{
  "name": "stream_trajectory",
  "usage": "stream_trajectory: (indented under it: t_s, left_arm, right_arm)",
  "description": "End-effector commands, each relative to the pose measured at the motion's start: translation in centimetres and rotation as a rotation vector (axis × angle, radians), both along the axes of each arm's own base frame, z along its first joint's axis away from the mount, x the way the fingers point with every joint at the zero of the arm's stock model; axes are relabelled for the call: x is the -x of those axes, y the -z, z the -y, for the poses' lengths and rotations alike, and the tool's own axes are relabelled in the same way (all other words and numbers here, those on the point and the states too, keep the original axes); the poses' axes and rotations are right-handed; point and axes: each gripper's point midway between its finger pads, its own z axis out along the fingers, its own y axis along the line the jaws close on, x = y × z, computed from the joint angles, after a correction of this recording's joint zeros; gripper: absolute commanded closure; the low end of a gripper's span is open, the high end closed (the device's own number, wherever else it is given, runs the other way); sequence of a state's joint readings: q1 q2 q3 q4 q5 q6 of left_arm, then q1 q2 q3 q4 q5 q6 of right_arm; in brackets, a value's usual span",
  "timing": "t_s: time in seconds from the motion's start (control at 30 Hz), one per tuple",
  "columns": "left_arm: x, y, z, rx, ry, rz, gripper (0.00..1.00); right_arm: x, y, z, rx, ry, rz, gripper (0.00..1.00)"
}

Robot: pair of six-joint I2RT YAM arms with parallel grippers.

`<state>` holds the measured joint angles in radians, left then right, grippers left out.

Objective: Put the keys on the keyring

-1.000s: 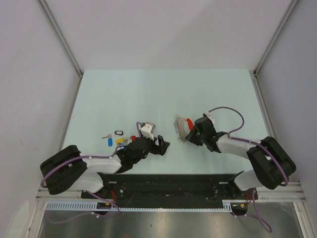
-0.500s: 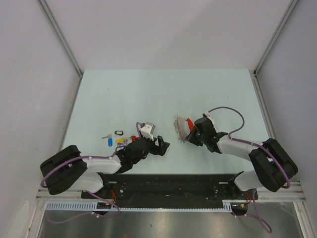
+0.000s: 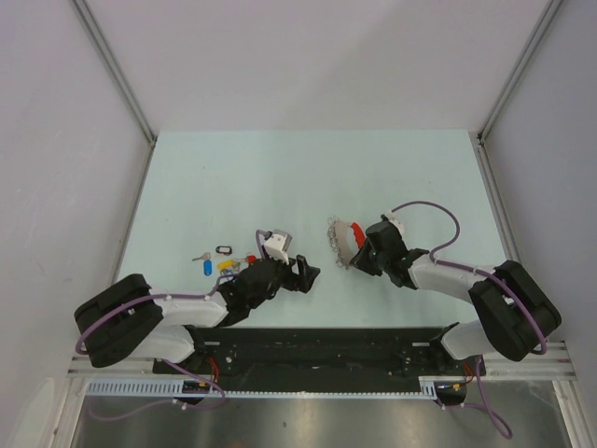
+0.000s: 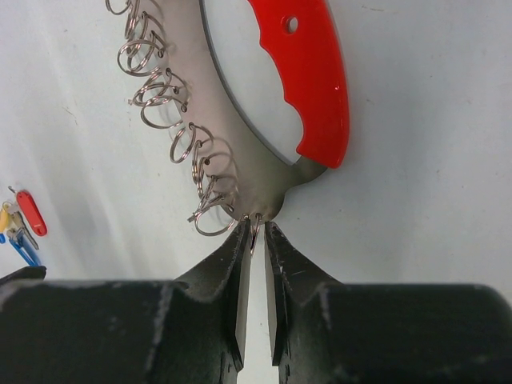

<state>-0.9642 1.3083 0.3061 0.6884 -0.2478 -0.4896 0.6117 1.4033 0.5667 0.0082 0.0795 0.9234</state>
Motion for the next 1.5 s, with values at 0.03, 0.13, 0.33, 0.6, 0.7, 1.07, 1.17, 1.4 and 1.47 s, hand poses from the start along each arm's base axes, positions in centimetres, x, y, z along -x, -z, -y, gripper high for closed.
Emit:
stream_trajectory:
  t_s: [0.03, 0.13, 0.33, 0.6, 0.7, 1.07, 1.17, 1.4, 1.47]
  left_arm:
    - [0.0, -1.6, 0.3, 0.061, 0.003, 0.030, 0.16]
    - [0.0, -1.5, 0.3, 0.059, 0.005, 0.030, 0.16]
    - [0.0, -1.6, 0.3, 0.058, 0.007, 0.029, 0.16]
    - [0.2, -1.9, 0.3, 0.059, 0.013, 0.030, 0.17]
    - [0.2, -2.3, 0.3, 0.050, 0.019, 0.037, 0.17]
    - [-1.0, -7.6, -1.8, 0.006, -0.056, 0.148, 0.18]
    - [-1.3, -9.7, -2.6, -0.001, -0.083, 0.190, 0.18]
    - [-1.6, -13.9, -3.9, -0.030, -0.116, 0.263, 0.17]
    - [-1.6, -15.1, -4.1, -0.039, -0.109, 0.290, 0.16]
  right_arm:
    - [0.1, 0.2, -0.1, 0.012, -0.007, 0.000, 0.82]
    - [0.1, 0.3, -0.2, 0.013, -0.016, 0.000, 0.81]
    - [0.1, 0.9, -0.3, 0.020, -0.024, -0.016, 0.81]
    - [0.0, 0.1, -0.1, 0.048, -0.044, 0.001, 0.94]
    - [-0.3, -0.8, 0.2, 0.084, -0.068, 0.029, 1.00]
    - [-2.0, -7.0, 1.5, 0.435, -0.372, 0.213, 1.00]
    - [-3.4, -9.4, 2.0, 0.576, -0.407, 0.279, 1.00]
    - [-6.3, -17.2, 0.2, 0.699, -0.433, 0.631, 1.00]
    - [-7.0, -20.5, -0.6, 0.669, -0.426, 0.772, 1.00]
